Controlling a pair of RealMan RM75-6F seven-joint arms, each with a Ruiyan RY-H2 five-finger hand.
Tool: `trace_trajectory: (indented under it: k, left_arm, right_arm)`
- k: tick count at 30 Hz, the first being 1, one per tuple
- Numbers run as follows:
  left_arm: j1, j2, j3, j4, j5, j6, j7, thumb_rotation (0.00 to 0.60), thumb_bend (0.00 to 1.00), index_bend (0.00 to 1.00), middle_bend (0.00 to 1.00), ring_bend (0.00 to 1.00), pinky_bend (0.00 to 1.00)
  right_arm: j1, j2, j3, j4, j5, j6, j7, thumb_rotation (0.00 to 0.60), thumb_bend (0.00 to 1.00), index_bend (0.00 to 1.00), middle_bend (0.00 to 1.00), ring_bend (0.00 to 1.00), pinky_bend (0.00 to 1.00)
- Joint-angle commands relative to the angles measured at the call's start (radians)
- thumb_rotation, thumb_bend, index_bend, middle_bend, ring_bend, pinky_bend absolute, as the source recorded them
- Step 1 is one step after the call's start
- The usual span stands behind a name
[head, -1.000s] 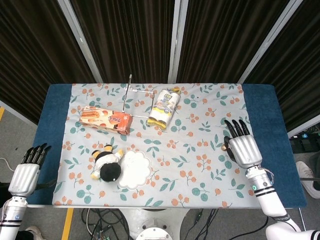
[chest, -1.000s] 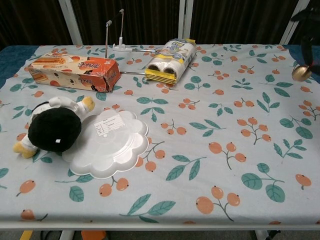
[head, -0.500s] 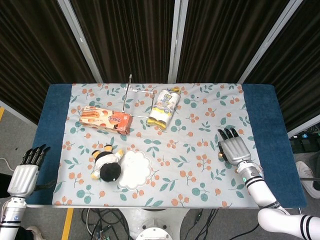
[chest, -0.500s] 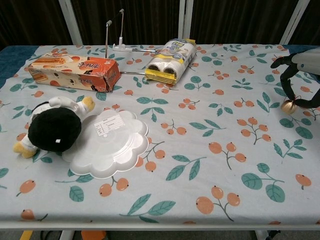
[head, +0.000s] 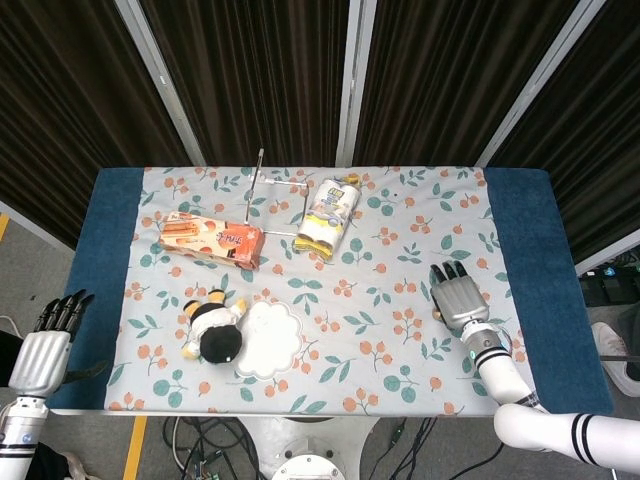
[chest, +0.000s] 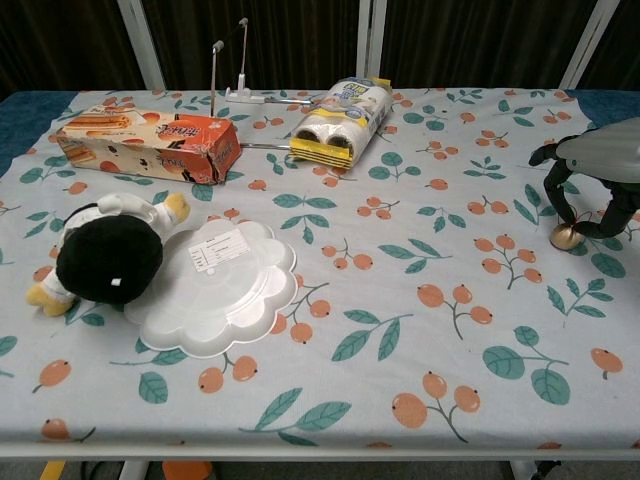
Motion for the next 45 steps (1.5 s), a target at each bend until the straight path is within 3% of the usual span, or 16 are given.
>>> trace_trajectory:
  k: [1, 13, 16, 20, 22, 28, 32, 37, 41, 45]
  left_arm:
    - [0.000, 0.000, 0.000, 0.000, 0.000, 0.000, 0.000, 0.600, 0.02, 0.06, 0.00, 0.00, 0.02]
    - [0.000, 0.001, -0.001, -0.002, 0.001, -0.001, 0.002, 0.600, 0.02, 0.06, 0.00, 0.00, 0.02]
    - [0.001, 0.001, -0.001, -0.002, 0.001, -0.001, 0.002, 0.600, 0.02, 0.06, 0.00, 0.00, 0.02]
    - [0.001, 0.001, -0.001, -0.003, 0.001, -0.001, 0.002, 0.600, 0.02, 0.06, 0.00, 0.00, 0.02]
    - [0.000, 0.001, -0.002, -0.003, 0.001, -0.002, 0.003, 0.600, 0.02, 0.06, 0.00, 0.00, 0.02]
    - [-0.001, 0.003, -0.003, -0.008, 0.002, -0.001, 0.008, 0.600, 0.02, 0.06, 0.00, 0.00, 0.02]
    - [0.002, 0.005, -0.004, -0.011, 0.000, 0.003, 0.009, 0.600, 0.02, 0.06, 0.00, 0.00, 0.02]
    - [0.003, 0.012, -0.009, -0.023, 0.003, 0.014, 0.014, 0.600, 0.02, 0.06, 0.00, 0.00, 0.02]
    - [0.001, 0.022, -0.012, -0.039, 0.011, 0.023, 0.025, 0.600, 0.02, 0.06, 0.00, 0.00, 0.02]
    - [-0.001, 0.035, -0.014, -0.059, 0.019, 0.030, 0.045, 0.600, 0.02, 0.06, 0.00, 0.00, 0.02]
  right_arm:
    - [0.004, -0.002, -0.006, 0.003, 0.001, 0.003, 0.004, 0.600, 0.40, 0.76, 0.09, 0.00, 0.00]
    - [0.021, -0.002, -0.030, 0.009, 0.009, 0.009, 0.026, 0.600, 0.36, 0.70, 0.08, 0.00, 0.00]
    - [0.024, 0.004, -0.034, 0.005, 0.009, 0.011, 0.032, 0.600, 0.30, 0.58, 0.06, 0.00, 0.00]
    - [0.028, 0.022, -0.038, -0.004, 0.002, -0.001, 0.051, 0.600, 0.15, 0.28, 0.01, 0.00, 0.00]
    - [0.027, 0.029, -0.039, -0.007, -0.009, -0.003, 0.065, 0.600, 0.12, 0.18, 0.00, 0.00, 0.00]
    - [0.012, 0.059, -0.037, -0.031, -0.062, 0.017, 0.118, 0.600, 0.08, 0.00, 0.00, 0.00, 0.00]
    - [-0.061, 0.126, -0.027, -0.105, -0.221, 0.141, 0.219, 0.600, 0.06, 0.00, 0.00, 0.00, 0.00]
    - [-0.252, 0.206, -0.083, -0.131, -0.518, 0.404, 0.425, 0.600, 0.03, 0.00, 0.00, 0.00, 0.00]
    - [-0.426, 0.181, -0.151, 0.022, -0.719, 0.622, 0.613, 0.600, 0.00, 0.00, 0.00, 0.00, 0.00]
    - [-0.550, 0.107, -0.172, 0.171, -0.741, 0.720, 0.739, 0.600, 0.00, 0.00, 0.00, 0.00, 0.00]
